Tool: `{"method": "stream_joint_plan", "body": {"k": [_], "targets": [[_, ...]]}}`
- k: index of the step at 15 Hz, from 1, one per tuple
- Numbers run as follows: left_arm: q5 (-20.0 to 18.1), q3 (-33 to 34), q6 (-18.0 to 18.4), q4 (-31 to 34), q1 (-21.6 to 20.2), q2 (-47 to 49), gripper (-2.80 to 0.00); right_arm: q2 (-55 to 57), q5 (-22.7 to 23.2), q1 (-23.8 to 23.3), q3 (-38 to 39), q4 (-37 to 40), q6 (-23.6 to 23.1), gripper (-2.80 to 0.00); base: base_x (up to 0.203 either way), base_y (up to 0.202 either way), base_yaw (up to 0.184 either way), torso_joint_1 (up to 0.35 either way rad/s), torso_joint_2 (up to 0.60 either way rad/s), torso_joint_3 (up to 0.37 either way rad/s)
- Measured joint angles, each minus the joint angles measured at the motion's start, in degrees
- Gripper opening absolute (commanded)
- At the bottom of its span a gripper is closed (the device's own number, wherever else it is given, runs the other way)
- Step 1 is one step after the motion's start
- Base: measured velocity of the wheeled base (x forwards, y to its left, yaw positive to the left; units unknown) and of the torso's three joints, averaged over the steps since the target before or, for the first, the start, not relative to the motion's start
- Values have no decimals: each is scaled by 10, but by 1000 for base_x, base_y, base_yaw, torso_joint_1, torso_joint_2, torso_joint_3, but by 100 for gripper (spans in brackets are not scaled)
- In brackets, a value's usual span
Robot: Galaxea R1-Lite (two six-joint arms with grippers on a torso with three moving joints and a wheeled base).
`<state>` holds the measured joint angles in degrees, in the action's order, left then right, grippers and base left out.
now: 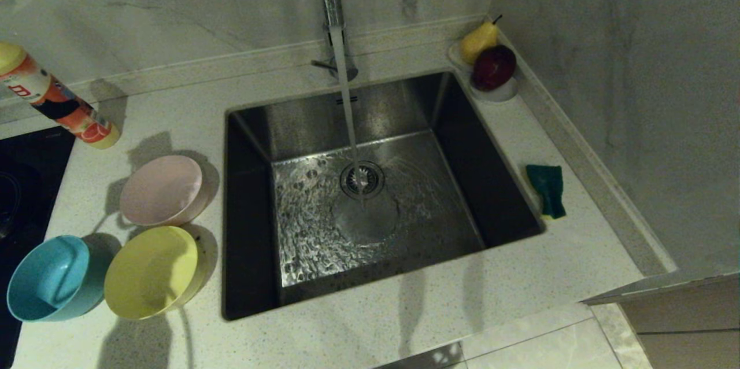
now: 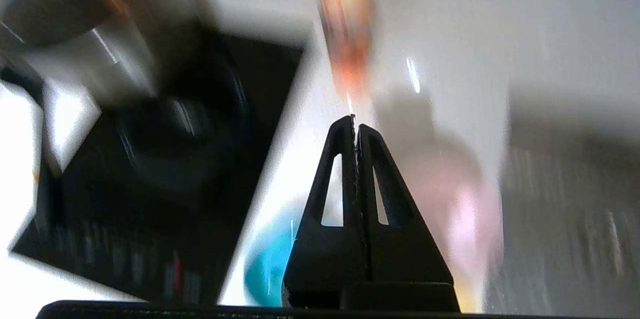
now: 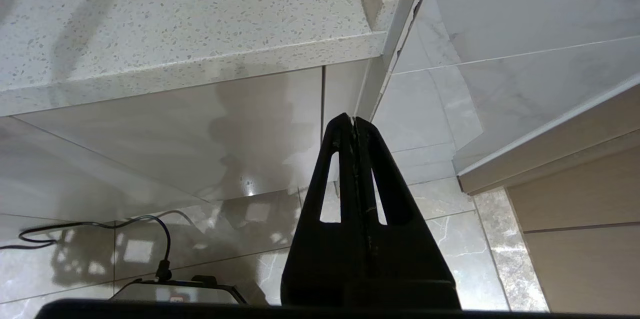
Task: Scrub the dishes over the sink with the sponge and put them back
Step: Pick up a bowl and the sponge
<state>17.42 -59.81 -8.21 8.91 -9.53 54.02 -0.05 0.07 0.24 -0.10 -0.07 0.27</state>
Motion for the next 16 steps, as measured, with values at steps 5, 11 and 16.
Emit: {"method": "stream_joint_plan", "body": {"k": [5,11,16], "targets": [[-122,169,14,59,25,-158,-280,0,0,0,0,0,0,-280,0,0,0,0,0,0],[-212,364,75,14,32,-348,-280,0,0,0,0,0,0,-280,0,0,0,0,0,0],[-183,519,106,-105,62,-383,-280,0,0,0,0,0,0,-280,0,0,0,0,0,0]]}}
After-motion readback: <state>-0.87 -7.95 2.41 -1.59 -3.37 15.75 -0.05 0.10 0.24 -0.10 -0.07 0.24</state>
